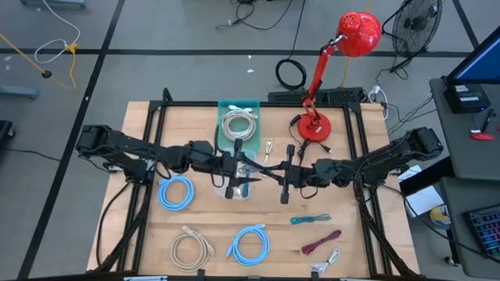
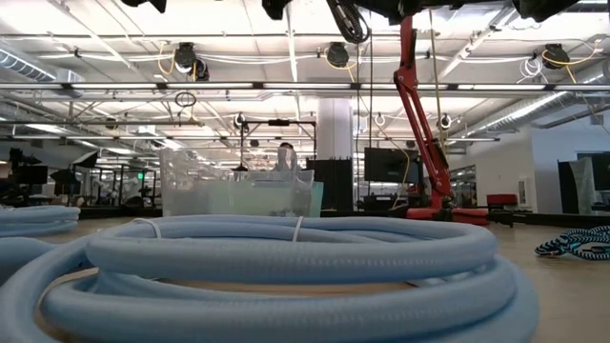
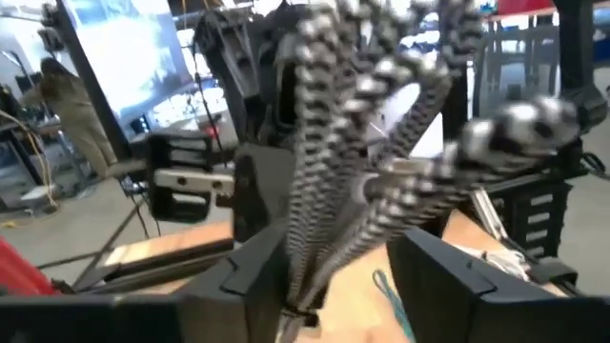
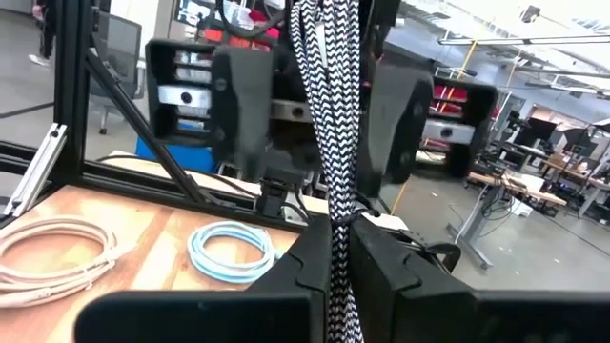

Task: Pick & Place USB Port
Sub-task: Put the white black tied USB cable into the transparent bin

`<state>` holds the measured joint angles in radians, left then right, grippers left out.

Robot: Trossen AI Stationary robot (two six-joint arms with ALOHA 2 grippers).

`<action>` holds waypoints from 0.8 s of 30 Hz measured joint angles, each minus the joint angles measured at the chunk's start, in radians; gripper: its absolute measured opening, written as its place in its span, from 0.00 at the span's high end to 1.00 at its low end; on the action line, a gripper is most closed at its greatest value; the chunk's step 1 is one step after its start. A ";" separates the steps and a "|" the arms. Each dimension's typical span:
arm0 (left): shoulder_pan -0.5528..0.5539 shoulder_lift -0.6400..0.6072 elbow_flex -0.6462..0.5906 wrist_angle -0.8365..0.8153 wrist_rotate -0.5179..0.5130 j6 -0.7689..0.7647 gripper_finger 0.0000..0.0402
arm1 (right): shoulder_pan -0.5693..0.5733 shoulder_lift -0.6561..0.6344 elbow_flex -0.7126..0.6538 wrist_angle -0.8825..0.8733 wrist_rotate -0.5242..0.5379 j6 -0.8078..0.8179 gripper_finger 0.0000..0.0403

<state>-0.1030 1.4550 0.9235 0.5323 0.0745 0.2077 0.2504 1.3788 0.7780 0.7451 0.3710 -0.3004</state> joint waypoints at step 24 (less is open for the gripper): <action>0.016 -0.079 0.002 -0.176 -0.171 -0.212 0.96 | 0.032 -0.026 0.001 -0.032 0.144 -0.008 0.82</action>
<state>-0.0872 1.3759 0.9255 0.3564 -0.0967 -0.0044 0.2829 1.3525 0.7788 0.7136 0.5154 -0.3079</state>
